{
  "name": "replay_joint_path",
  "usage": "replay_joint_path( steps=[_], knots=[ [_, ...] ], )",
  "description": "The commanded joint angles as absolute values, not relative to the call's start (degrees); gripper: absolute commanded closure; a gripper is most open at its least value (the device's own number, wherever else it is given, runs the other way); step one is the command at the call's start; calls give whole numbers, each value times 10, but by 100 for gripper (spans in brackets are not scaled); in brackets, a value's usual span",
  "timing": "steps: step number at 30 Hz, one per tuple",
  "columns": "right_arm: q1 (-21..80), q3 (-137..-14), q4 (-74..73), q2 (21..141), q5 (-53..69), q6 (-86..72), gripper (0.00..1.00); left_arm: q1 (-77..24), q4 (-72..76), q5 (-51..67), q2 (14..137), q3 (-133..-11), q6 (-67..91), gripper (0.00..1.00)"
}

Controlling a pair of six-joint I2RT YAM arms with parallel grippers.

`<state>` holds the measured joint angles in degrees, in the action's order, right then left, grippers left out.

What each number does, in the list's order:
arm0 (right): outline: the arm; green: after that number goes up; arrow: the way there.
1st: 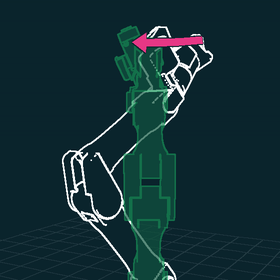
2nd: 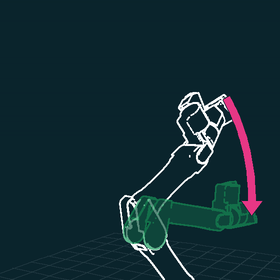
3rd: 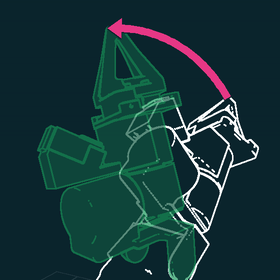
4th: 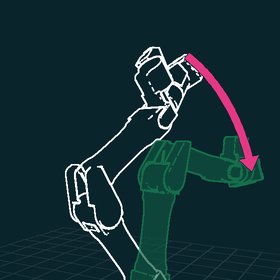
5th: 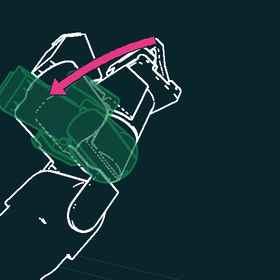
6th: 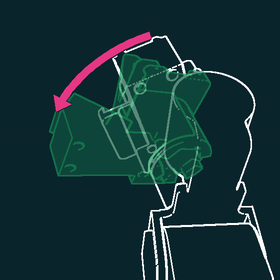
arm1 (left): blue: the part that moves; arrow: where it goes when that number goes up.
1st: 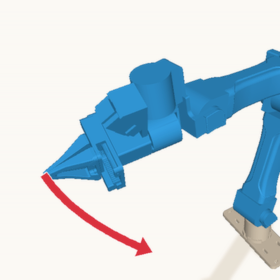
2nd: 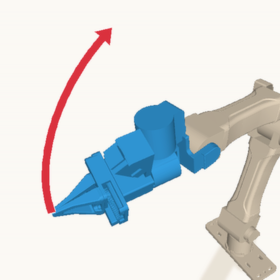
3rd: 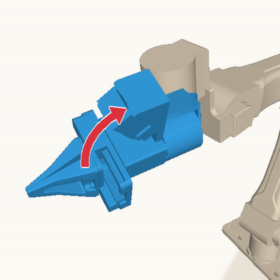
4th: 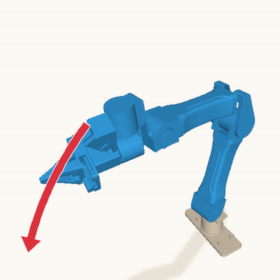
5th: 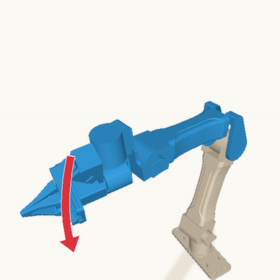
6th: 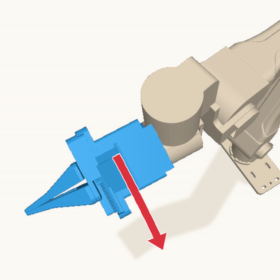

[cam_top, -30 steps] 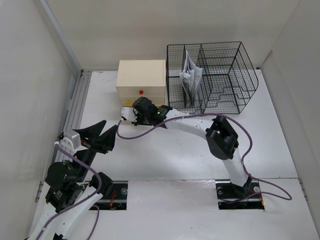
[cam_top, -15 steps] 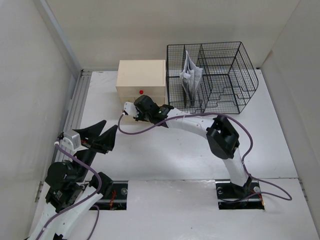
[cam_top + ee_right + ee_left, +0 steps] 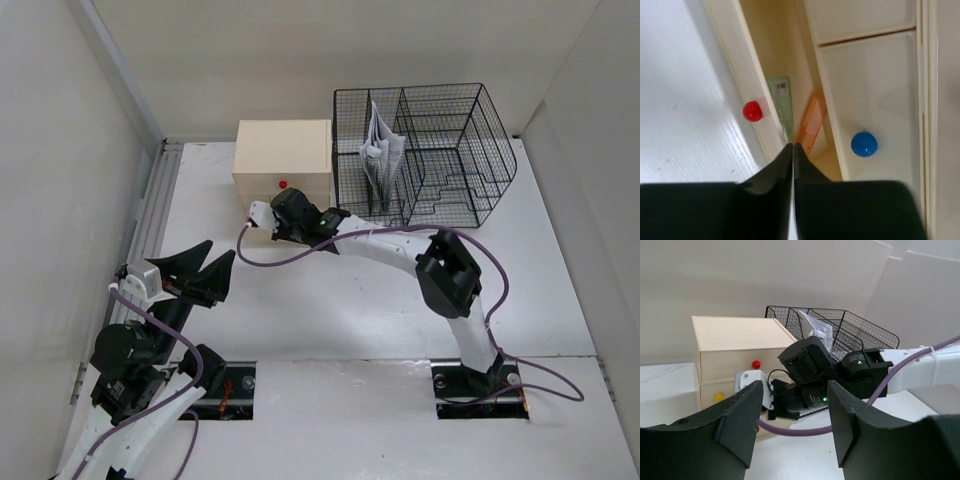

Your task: Organize the desk

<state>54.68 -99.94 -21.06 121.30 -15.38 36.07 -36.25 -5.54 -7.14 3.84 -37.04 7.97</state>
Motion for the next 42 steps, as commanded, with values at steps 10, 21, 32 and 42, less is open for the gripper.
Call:
replay_joint_path(
  steps=[10,21,32,42],
  knots=[
    [505,-1045,-330,1189,187,395,100,-360,-35,-72,34,-370,80,49],
    [504,-1047,-246,1240,-74,285,100,-360,-35,-72,39,-370,80,49],
    [516,-988,-64,1248,-361,235,100,-360,-35,-72,40,-370,80,49],
    [521,-1001,-124,1234,-201,285,100,-360,-35,-72,40,-370,80,49]
  ],
)
